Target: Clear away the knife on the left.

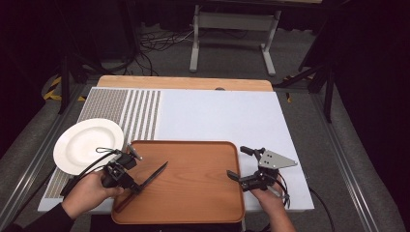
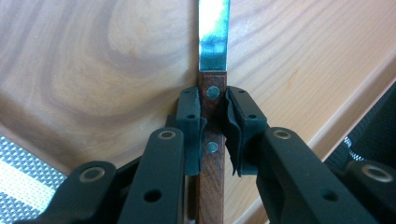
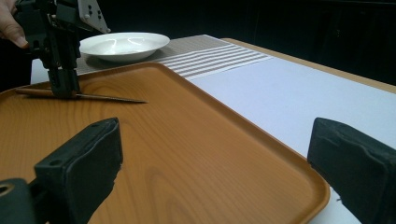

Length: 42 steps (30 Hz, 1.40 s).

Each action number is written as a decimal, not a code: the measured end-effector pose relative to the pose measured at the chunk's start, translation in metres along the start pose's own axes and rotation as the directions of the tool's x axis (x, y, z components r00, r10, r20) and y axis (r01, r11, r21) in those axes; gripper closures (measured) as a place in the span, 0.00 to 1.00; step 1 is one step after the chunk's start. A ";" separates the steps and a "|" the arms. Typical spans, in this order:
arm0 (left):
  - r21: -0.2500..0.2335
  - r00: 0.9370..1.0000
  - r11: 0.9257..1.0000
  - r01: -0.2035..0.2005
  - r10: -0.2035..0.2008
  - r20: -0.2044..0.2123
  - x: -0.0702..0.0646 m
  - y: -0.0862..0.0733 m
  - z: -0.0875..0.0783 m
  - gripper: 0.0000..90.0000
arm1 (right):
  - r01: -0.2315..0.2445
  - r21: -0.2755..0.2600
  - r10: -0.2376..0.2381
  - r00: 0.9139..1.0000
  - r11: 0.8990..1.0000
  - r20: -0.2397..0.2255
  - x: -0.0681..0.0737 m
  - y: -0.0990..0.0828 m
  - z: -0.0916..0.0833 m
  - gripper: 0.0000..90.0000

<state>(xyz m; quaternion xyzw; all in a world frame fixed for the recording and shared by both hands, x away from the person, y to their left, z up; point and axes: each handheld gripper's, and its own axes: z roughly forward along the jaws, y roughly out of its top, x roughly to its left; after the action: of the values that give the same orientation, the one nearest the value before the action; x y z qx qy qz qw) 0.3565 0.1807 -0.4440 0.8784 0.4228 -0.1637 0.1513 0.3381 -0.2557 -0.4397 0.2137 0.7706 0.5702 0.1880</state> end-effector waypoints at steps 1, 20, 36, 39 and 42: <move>-0.001 1.000 1.000 -0.002 0.002 -0.004 0.000 0.000 0.000 0.85 | 0.000 0.001 0.000 1.000 1.000 0.001 0.000 0.000 0.000 0.05; -0.185 0.994 0.978 -0.100 0.106 0.024 -0.007 -0.003 -0.018 0.27 | 0.000 -0.005 0.000 1.000 1.000 0.000 0.000 0.000 0.000 0.05; -0.180 0.878 0.861 -0.477 0.456 -0.146 -0.039 -0.003 -0.025 0.26 | 0.002 -0.004 -0.002 1.000 1.000 -0.002 0.001 0.000 0.000 0.05; -0.169 0.846 0.832 -0.528 0.497 -0.195 -0.044 -0.005 -0.025 0.43 | 0.003 -0.004 -0.003 1.000 1.000 -0.003 0.001 0.000 0.000 0.05; -0.160 0.821 0.812 -0.561 0.520 -0.237 -0.049 -0.005 -0.024 0.57 | 0.009 -0.002 -0.009 1.000 1.000 -0.002 0.000 0.000 0.000 0.05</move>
<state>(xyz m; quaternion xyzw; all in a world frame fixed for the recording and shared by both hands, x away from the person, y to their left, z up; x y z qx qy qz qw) 0.3278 0.1596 -0.4023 0.9509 0.1822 0.0157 0.2498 0.3380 -0.2551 -0.4398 0.2095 0.7711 0.5704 0.1901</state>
